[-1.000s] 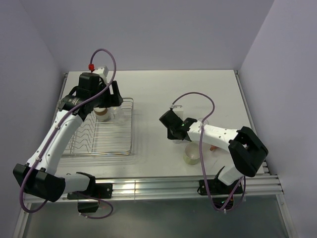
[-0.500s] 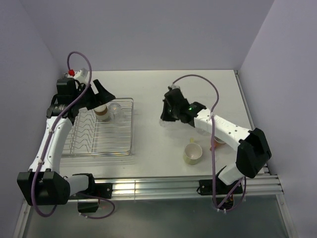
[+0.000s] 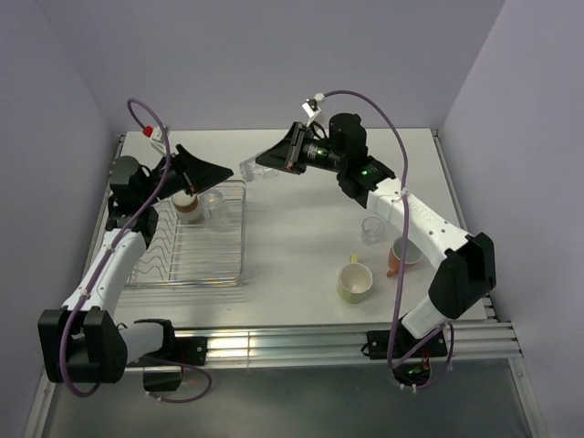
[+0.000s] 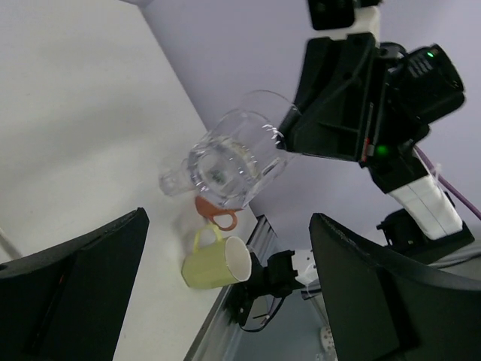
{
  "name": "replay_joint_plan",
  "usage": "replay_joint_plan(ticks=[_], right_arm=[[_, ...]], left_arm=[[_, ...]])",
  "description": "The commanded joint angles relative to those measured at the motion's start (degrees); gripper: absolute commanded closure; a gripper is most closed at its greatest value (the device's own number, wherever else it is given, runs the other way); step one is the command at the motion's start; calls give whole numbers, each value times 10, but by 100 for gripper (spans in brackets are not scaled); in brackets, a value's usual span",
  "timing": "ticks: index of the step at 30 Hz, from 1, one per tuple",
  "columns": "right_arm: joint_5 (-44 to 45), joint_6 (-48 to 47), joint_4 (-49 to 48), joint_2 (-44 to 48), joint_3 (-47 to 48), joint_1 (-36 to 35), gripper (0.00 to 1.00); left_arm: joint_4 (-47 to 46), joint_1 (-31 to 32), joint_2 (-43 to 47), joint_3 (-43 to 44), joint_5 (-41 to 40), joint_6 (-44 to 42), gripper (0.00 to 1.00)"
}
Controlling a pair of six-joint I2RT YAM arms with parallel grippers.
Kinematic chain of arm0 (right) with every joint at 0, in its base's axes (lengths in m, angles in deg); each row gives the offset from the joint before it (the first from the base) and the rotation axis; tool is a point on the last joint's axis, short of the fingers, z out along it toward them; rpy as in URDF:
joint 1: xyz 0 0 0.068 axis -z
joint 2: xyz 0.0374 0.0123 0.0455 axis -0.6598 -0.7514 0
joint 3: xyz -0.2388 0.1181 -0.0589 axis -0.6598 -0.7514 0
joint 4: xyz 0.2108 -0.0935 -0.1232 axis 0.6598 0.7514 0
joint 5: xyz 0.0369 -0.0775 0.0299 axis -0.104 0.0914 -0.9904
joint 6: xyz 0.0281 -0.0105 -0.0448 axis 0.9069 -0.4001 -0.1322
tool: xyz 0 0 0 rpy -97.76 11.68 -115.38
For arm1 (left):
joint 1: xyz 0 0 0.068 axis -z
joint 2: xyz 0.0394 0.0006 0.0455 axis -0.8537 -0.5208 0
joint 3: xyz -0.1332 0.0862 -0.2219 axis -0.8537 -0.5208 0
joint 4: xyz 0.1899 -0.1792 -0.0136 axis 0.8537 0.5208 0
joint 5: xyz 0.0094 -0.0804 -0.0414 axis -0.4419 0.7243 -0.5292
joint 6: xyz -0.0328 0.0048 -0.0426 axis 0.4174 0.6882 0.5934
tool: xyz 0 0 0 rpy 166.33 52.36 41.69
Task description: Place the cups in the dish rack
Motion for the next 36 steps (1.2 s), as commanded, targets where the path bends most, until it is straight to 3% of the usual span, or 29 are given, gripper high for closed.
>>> replay_joint_plan(ticks=[1,13,21,36], right_arm=[[-89,97,-125,-27,24,4,100],[-116,183,-240,-42,3,3,100],[-130,226,-303,-61,-13,2,100],[-124,243,-324,-97,9,-18,100]], left_arm=[[-93,23,-6,26,17,36,4],[-77,36,-36,38,-10,30,6],[-125,39,-42,36,-4,70,7],[-139,51,-42,30,-1,88,26]])
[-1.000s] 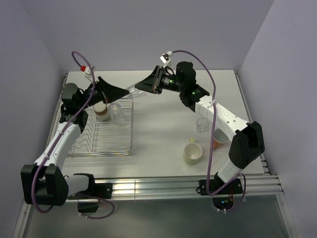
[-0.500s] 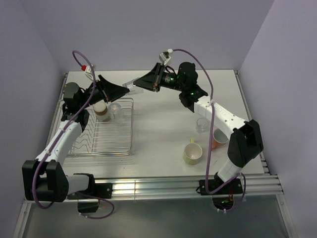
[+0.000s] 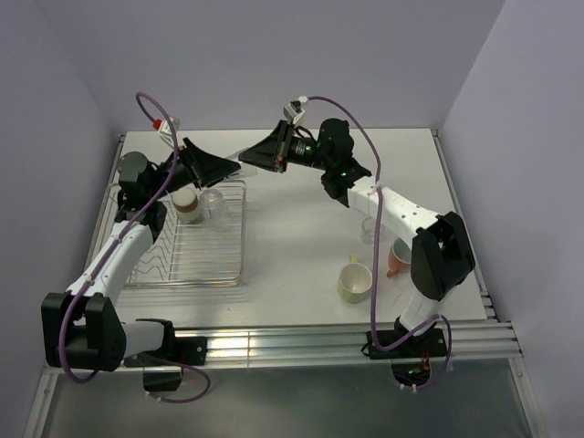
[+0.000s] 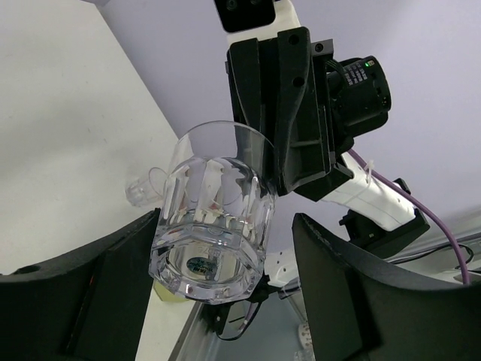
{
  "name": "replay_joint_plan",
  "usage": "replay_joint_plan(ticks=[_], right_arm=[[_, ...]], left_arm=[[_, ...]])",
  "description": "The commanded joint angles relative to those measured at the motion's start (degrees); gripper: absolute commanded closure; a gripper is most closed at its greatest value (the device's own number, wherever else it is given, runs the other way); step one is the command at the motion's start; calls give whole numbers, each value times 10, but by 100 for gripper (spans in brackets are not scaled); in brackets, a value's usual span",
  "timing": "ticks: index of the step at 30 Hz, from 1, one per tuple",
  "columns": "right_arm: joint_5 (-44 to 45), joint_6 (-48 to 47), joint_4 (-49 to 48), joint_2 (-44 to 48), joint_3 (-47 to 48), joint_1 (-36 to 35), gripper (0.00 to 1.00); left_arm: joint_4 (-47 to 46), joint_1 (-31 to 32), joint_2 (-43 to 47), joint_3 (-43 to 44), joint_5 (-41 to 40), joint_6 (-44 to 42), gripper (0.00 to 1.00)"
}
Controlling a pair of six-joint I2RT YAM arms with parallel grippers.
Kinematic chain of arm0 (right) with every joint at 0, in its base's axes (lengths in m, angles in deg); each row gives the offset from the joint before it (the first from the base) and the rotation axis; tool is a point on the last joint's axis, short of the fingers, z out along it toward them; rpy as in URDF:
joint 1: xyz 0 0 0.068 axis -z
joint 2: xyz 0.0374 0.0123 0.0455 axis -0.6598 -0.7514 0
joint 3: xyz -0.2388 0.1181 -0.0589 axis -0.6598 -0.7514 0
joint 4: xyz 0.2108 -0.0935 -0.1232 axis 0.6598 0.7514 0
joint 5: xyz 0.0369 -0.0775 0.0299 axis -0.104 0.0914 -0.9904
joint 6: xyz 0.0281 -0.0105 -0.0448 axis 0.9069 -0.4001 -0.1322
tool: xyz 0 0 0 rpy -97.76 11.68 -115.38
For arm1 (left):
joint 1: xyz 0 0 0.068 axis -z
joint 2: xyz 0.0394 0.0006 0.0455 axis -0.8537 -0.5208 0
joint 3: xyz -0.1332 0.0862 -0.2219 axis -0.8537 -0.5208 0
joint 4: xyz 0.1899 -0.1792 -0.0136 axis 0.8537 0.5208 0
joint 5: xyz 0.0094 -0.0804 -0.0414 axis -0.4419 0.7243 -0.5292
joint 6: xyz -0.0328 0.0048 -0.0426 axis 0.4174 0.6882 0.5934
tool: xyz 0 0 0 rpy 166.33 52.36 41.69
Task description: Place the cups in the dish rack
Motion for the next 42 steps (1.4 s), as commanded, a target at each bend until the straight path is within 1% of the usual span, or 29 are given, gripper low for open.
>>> replay_joint_plan(ticks=[1,4,6,7,8,10,11,13,14,15,16,17,18,19,20,21,22,23,27,29,30,32,33,34,35,37,38,40,42], right_arm=[[-7,6,-41,-2,27,-6,100],[-6,2,-34,-6,33,-8,100],[-3,-2,-28,-7,37,-8,100],[0,-3,-27,-10,38,-8,100],[1,-7,-22,-11,41,-8,100],[2,-14,-15,-15,49,-10,100],[1,-21,-7,-16,52,-12,100],[1,-28,1,-16,55,-13,99],[7,-39,12,-14,53,-13,94],[12,-46,19,-11,52,-12,83],[16,-55,29,-3,51,-12,78],[34,-80,61,2,52,-13,68],[48,-98,84,9,53,-12,65],[63,-115,108,22,59,-12,62],[82,-156,161,28,64,-12,56],[122,-174,189,35,69,-12,53],[140,-200,223,47,78,-11,51],[152,-208,233,53,79,-10,46],[186,-222,257,76,70,12,45],[197,-224,258,95,48,24,45],[203,-225,260,104,41,30,45],[229,-241,278,124,24,47,45],[243,-251,295,135,22,51,45],[257,-262,307,141,19,55,45],[288,-287,335,144,19,55,44],[315,-311,360,151,14,55,44],[336,-330,374,153,9,55,44],[360,-352,378,159,-18,55,44],[385,-365,379,160,-35,57,44]], left_arm=[[-35,4,0,11,5,4,27],[-33,4,1,11,5,3,32],[-32,4,1,10,8,3,44],[-29,4,2,10,11,3,50],[-23,5,2,11,11,1,62],[-9,5,6,16,8,-12,74],[-1,5,6,19,7,-18,85],[15,5,7,24,5,-26,99],[18,4,8,26,4,-27,100],[24,5,11,29,3,-31,100],[46,4,15,37,0,-38,100],[64,4,18,42,-11,-59,100],[86,4,26,48,-18,-72,100],[133,4,31,62,-26,-103,100],[157,4,34,70,-35,-119,100],[179,4,43,76,-49,-132,100],[214,3,46,87,-56,-155,100],[226,1,51,90,-60,-162,100],[290,-11,71,103,-86,-192,100],[334,-18,78,118,-103,-221,100],[382,-25,86,125,-115,-233,100],[441,-33,91,153,-168,-271,100],[503,-35,92,165,-190,-284,100],[535,-37,91,188,-254,-308,100],[571,-38,89,201,-297,-322,100],[658,-48,79,228,-384,-344,100],[676,-54,77,233,-446,-347,100],[710,-83,75,237,-497,-349,100],[724,-104,69,239,-564,-349,100]])
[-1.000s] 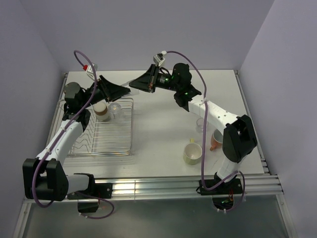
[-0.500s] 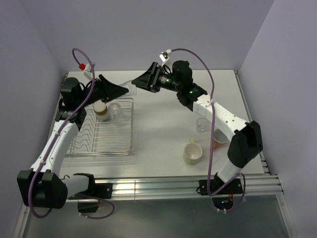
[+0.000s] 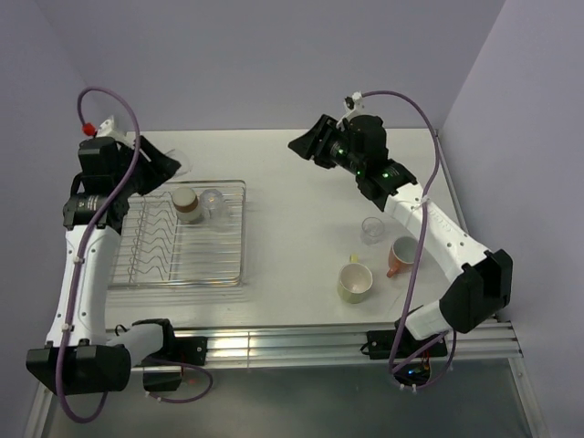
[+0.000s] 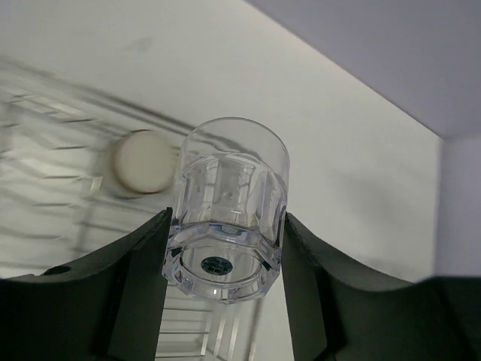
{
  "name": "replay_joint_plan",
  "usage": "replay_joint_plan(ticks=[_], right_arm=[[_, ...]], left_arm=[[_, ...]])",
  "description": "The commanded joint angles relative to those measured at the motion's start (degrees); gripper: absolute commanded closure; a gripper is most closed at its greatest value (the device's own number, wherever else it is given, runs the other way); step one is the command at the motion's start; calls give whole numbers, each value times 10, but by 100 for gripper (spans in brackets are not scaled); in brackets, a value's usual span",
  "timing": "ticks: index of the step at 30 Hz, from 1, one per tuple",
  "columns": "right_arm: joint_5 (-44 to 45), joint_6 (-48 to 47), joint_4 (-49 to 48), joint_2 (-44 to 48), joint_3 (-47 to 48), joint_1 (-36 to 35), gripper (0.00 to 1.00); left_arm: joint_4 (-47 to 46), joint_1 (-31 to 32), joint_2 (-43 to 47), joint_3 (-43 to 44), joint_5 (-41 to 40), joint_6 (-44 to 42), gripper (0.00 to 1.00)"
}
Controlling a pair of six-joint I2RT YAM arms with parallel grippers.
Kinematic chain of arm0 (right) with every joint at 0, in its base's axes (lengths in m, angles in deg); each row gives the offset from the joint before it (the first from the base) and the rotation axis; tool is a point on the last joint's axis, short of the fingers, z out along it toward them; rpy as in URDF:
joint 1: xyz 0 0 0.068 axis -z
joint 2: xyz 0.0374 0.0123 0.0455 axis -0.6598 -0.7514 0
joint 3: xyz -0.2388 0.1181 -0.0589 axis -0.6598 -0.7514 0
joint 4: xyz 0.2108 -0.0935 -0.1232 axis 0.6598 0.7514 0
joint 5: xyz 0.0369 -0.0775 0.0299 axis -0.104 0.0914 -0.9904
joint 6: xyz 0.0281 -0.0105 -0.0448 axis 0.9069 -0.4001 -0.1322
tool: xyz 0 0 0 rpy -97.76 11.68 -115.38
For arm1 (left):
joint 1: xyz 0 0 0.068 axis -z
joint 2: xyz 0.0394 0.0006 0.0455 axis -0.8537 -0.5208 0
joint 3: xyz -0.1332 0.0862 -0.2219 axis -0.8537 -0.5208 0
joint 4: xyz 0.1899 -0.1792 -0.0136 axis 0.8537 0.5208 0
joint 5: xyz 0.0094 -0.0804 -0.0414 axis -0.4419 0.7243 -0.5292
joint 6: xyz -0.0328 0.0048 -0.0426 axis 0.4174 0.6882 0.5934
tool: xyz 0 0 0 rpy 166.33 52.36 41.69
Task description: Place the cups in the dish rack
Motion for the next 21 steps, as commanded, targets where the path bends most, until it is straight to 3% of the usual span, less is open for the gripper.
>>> replay_joint_plan(ticks=[1,6,14,21], right_arm=[[70,-70,35,7,-35,0,44],[63,-115,63,-29,-20,11,44],[34,-142,75,-47,-10,21,44],[19,-138,68,-40,-19,29,44]], left_arm=[[95,-34,-7,20,-176,-30,100],[89,-83,-43,0,-218,-15,100],[71,-174,-120,-22,-188,-22,100],[54,-205,-171,-19,-178,-28,100]])
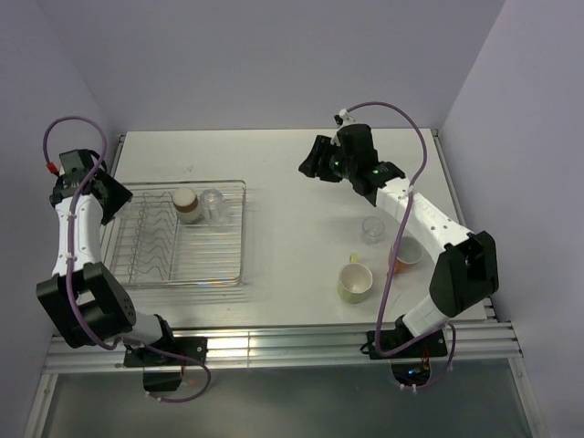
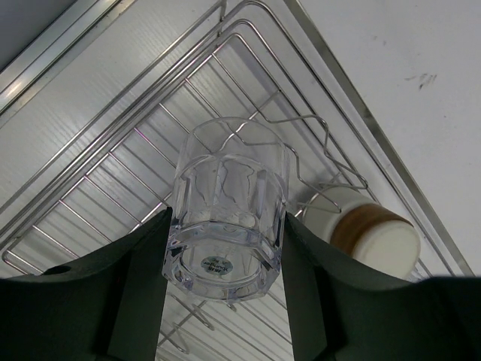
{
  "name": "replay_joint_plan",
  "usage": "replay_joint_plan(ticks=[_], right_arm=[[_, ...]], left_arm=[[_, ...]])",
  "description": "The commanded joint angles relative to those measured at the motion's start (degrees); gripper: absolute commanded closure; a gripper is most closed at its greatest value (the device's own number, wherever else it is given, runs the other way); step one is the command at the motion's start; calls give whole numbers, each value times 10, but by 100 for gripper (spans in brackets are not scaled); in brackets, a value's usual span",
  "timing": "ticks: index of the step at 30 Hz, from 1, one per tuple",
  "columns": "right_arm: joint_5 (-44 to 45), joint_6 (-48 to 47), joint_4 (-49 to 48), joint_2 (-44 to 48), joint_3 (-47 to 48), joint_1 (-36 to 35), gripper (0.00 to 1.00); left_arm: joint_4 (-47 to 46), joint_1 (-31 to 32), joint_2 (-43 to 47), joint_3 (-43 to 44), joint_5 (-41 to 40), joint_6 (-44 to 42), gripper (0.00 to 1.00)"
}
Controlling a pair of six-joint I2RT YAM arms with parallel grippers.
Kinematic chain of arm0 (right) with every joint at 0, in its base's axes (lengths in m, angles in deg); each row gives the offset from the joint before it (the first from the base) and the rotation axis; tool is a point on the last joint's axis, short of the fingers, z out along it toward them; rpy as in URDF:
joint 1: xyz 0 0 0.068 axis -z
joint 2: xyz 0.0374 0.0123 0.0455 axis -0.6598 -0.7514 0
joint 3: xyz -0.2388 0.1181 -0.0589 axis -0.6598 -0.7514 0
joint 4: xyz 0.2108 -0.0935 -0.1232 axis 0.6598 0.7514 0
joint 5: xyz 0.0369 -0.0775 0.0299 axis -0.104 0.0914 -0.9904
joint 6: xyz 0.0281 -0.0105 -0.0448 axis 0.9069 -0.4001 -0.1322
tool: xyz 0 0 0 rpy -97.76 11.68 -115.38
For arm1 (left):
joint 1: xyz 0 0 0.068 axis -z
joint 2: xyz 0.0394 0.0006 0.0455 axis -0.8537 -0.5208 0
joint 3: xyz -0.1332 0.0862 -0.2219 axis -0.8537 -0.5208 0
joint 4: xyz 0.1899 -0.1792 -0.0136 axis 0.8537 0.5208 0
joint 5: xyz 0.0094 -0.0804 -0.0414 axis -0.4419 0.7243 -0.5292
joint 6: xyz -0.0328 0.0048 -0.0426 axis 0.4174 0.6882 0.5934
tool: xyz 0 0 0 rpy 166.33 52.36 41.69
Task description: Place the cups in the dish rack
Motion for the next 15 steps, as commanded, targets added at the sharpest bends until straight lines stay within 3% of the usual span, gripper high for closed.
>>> replay_joint_plan(ticks=[1,15], right_arm=[[-9,-12,-17,18,9,5,44],[-18,-12,-21,26,0,11,44]], left_arm=[[-25,-10,-16,12,3,-12,100],[-29,-18,-116,59,-15,-6,100]])
